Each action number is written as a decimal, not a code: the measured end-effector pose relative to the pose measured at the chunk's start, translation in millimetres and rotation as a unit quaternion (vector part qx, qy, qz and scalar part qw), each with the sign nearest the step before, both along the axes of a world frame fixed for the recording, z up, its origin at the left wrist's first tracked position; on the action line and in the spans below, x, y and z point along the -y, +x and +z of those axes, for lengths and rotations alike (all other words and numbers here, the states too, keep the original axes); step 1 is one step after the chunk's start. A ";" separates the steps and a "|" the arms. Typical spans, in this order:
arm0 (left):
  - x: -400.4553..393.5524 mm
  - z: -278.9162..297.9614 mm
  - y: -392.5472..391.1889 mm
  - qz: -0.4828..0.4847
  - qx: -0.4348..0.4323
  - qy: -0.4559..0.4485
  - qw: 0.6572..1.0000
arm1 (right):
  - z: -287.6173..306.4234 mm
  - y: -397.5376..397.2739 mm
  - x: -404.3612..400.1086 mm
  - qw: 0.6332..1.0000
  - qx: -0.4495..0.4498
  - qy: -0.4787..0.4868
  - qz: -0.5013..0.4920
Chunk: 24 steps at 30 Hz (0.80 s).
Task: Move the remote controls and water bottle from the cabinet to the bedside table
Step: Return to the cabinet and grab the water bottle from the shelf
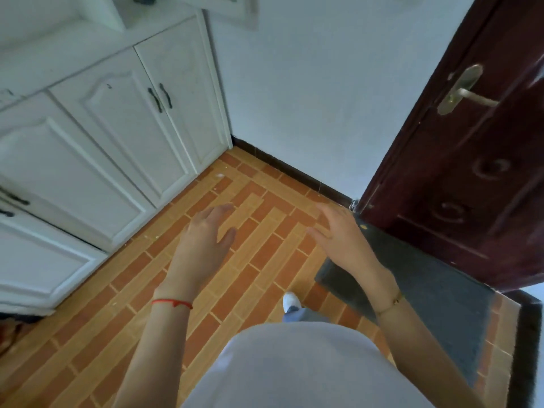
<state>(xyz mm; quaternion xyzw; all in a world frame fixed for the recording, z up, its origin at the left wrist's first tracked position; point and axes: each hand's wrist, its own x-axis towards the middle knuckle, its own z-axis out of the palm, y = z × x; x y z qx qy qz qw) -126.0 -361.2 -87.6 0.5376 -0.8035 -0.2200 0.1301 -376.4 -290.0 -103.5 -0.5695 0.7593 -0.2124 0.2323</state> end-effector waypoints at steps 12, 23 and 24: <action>153.4 13.7 -47.3 0.130 -0.022 -0.005 0.991 | 21.2 -57.2 224.1 0.991 0.006 -0.016 0.131; 323.8 -14.2 -46.5 0.168 -0.023 -0.006 0.986 | -16.9 -49.2 412.8 0.986 0.023 -0.005 0.164; 340.7 -14.2 -45.4 0.171 -0.021 -0.009 0.985 | -17.8 -47.2 431.4 0.986 0.023 -0.004 0.164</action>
